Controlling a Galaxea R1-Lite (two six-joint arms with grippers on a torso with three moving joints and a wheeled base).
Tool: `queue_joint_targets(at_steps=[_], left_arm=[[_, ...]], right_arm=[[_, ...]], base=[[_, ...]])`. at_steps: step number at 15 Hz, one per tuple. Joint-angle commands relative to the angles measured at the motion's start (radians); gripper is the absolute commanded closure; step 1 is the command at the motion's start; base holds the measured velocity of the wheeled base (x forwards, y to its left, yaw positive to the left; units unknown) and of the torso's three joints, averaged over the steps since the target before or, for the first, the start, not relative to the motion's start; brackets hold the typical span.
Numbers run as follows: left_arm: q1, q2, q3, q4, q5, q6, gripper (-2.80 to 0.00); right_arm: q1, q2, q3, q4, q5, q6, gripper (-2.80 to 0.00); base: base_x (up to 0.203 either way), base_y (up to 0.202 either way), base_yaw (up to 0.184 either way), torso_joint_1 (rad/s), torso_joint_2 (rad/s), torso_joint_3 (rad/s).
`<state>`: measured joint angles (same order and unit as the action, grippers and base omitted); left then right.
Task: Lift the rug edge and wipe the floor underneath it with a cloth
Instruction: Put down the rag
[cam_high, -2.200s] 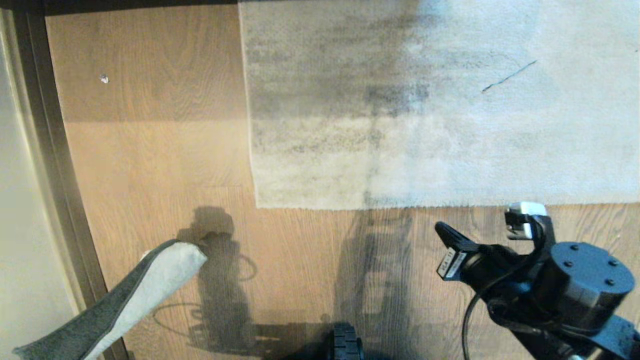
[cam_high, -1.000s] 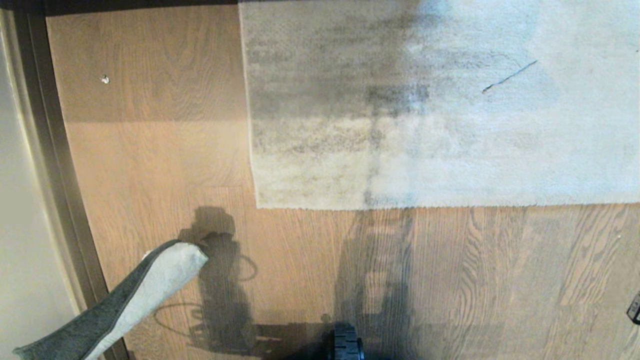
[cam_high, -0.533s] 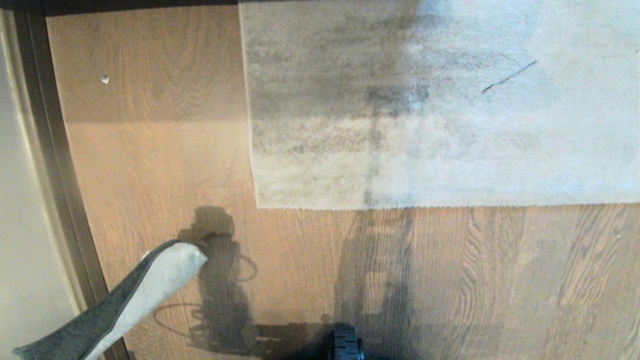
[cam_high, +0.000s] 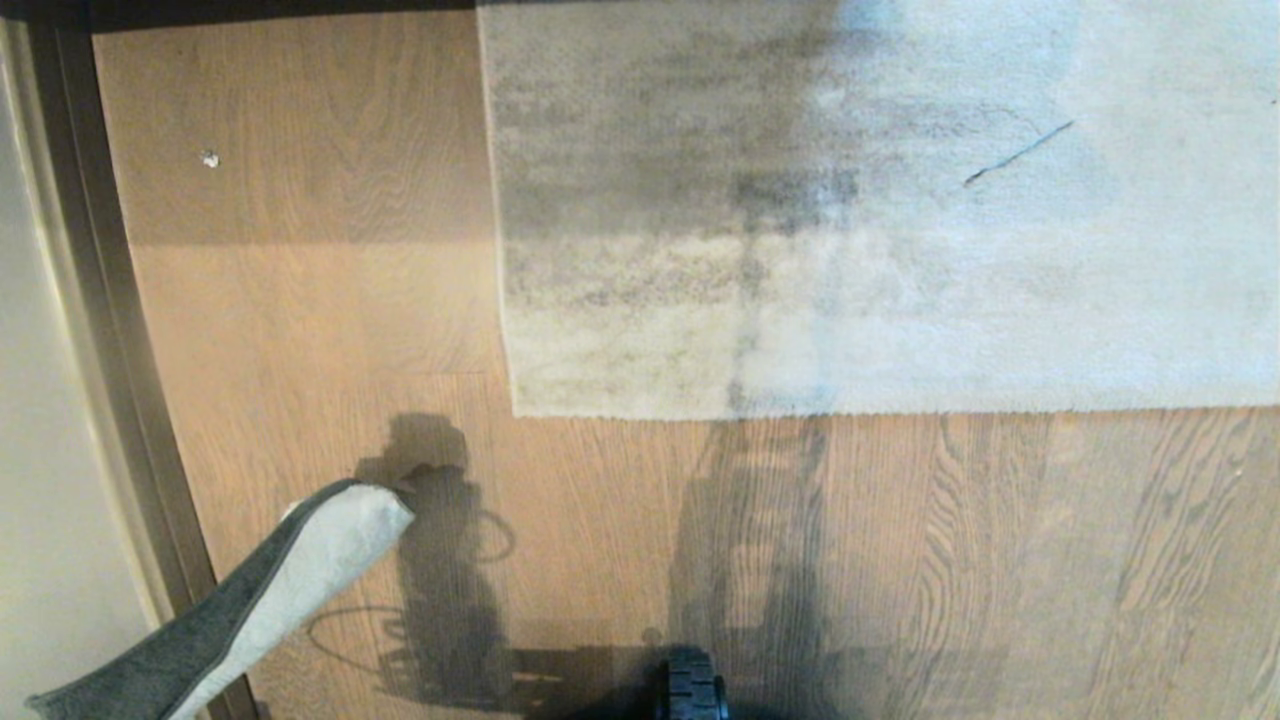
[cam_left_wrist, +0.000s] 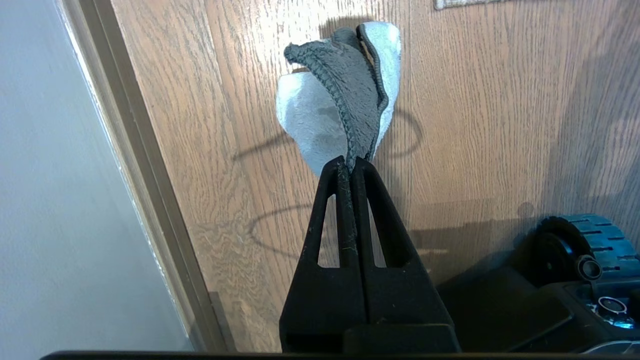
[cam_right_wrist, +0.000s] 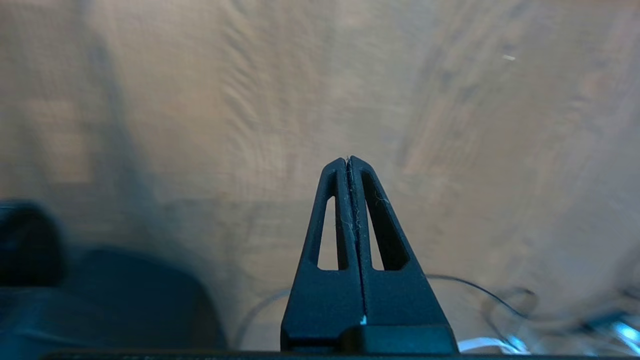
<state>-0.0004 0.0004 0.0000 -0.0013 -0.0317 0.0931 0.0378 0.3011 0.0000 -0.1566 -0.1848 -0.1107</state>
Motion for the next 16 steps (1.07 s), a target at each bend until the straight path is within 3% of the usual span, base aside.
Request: queue_joint_targets(at_steps=[1, 3, 6, 10, 16], left_arm=[[0.000, 0.000, 0.000, 0.000, -0.001, 0.000, 0.00], [0.000, 0.000, 0.000, 0.000, -0.001, 0.000, 0.00], [0.000, 0.000, 0.000, 0.000, -0.001, 0.000, 0.00], [0.000, 0.000, 0.000, -0.001, -0.001, 0.000, 0.00], [0.000, 0.000, 0.000, 0.000, -0.001, 0.000, 0.00]], right_arm=[[0.013, -0.039, 0.000, 0.005, 0.027, 0.020, 0.00], [0.003, -0.067, 0.000, 0.014, 0.052, 0.058, 0.00], [-0.034, -0.172, 0.000, 0.105, 0.133, 0.058, 0.00], [-0.039, -0.301, -0.005, 0.166, 0.184, 0.062, 0.00], [-0.039, -0.301, -0.005, 0.166, 0.185, 0.081, 0.00]], base=[[0.000, 0.000, 0.000, 0.000, 0.00, 0.000], [0.000, 0.000, 0.000, 0.000, 0.00, 0.000], [0.000, 0.000, 0.000, 0.000, 0.00, 0.000], [0.000, 0.000, 0.000, 0.000, 0.00, 0.000], [0.000, 0.000, 0.000, 0.000, 0.00, 0.000]])
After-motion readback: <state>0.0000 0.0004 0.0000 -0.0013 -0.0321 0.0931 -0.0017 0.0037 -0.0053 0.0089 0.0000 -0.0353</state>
